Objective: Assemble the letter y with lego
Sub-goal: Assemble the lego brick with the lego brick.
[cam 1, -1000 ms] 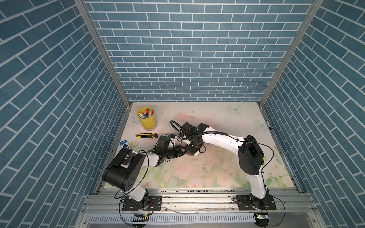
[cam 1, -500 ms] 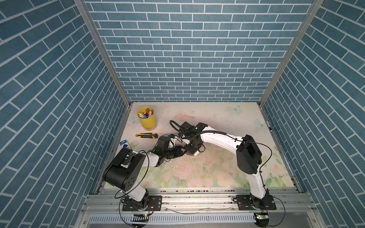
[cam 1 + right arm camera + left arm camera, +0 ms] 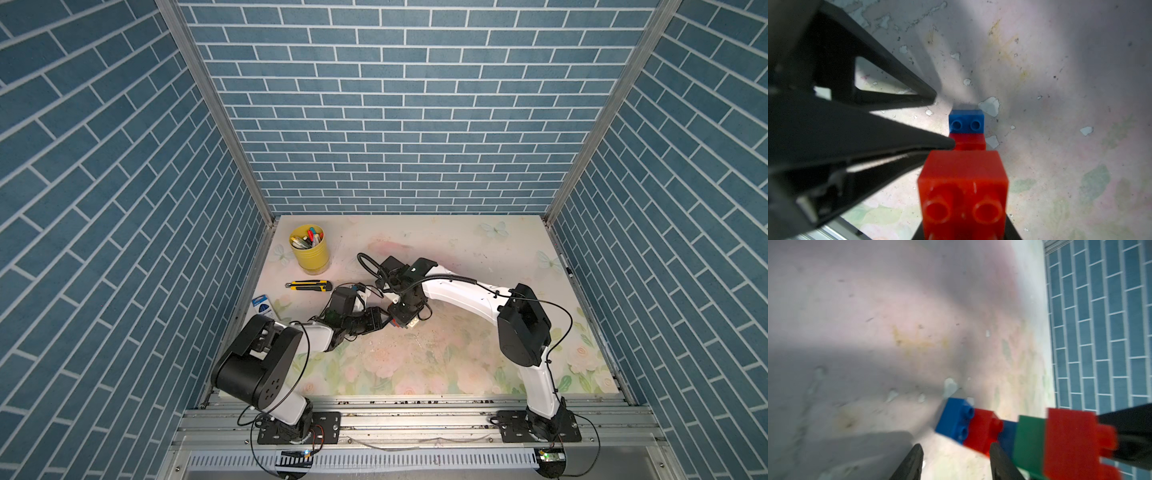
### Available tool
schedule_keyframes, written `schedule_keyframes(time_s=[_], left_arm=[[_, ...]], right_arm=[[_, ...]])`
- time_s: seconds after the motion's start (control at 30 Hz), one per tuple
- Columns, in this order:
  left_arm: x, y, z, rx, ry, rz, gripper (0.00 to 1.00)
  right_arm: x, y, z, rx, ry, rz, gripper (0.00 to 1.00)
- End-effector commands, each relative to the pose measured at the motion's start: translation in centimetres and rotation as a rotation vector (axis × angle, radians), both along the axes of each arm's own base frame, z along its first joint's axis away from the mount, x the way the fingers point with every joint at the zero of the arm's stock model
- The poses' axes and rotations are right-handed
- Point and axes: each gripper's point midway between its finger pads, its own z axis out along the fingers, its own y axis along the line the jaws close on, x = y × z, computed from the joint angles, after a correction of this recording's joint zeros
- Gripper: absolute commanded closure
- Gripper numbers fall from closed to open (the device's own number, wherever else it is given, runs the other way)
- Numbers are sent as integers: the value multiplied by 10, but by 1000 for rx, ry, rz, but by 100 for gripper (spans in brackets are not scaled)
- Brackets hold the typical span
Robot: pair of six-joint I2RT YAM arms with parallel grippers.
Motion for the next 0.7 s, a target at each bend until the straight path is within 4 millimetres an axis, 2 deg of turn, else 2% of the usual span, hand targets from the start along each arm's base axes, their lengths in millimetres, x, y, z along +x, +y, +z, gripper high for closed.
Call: schedule_keyframes(time_s=[0.0,0.2,0.3,0.57,0.67], left_arm=[[-44,36,-52,186,230,53,46],[-43,37,-37,191,207,57,45],[-44,41,-28,207,191,64,44],[-47,49,-17,241,176,75,43],[-46,50,-16,240,175,83,43]], right_arm=[[-1,-10,-14,-42,30,-36,74],[0,-8,-10,-22,26,-34,74],[4,-6,-2,30,34,-50,74],[6,3,38,336,137,-70,73],[6,2,45,430,186,-77,73]])
